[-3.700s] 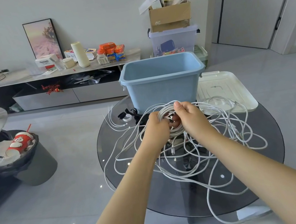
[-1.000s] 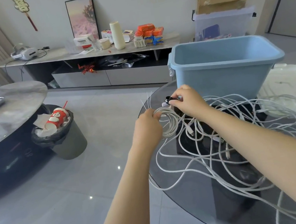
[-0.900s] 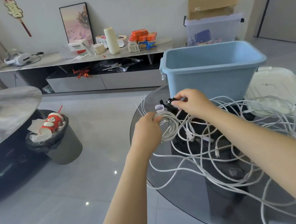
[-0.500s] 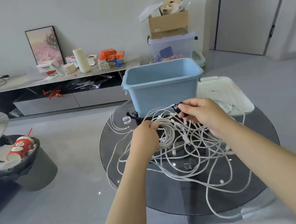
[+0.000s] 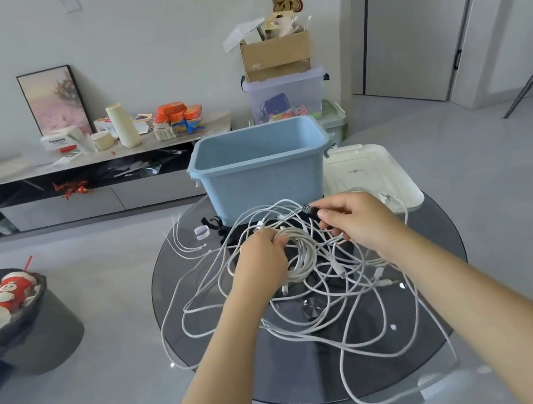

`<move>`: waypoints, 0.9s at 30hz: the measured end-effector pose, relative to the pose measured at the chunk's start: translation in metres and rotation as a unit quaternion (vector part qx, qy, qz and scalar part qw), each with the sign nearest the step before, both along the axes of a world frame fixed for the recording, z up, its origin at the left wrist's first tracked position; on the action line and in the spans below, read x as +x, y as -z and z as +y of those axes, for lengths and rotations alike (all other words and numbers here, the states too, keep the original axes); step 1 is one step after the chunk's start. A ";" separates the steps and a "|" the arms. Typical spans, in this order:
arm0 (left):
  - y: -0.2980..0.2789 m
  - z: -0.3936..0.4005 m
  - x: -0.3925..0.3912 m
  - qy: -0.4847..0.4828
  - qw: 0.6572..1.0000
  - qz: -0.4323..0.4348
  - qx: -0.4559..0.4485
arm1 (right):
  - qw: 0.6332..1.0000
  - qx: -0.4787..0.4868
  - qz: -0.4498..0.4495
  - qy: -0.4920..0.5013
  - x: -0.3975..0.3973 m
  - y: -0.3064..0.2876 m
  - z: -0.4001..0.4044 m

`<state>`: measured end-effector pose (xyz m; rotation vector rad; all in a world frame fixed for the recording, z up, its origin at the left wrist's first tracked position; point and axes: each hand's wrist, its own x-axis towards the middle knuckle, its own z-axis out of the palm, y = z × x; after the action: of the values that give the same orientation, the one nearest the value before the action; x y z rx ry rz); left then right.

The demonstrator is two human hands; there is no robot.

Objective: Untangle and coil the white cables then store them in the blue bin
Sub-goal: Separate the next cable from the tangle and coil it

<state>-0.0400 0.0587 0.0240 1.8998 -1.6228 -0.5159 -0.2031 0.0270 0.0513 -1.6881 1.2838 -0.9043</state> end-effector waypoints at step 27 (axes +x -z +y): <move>0.001 -0.008 0.020 0.189 0.979 0.049 0.051 | 0.953 -0.167 0.201 -0.151 0.009 0.004 -0.012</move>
<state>-0.0197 0.0507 0.0232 1.6087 -1.9315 -0.8488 -0.1939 0.0147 0.0469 -2.3544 1.1179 -0.6367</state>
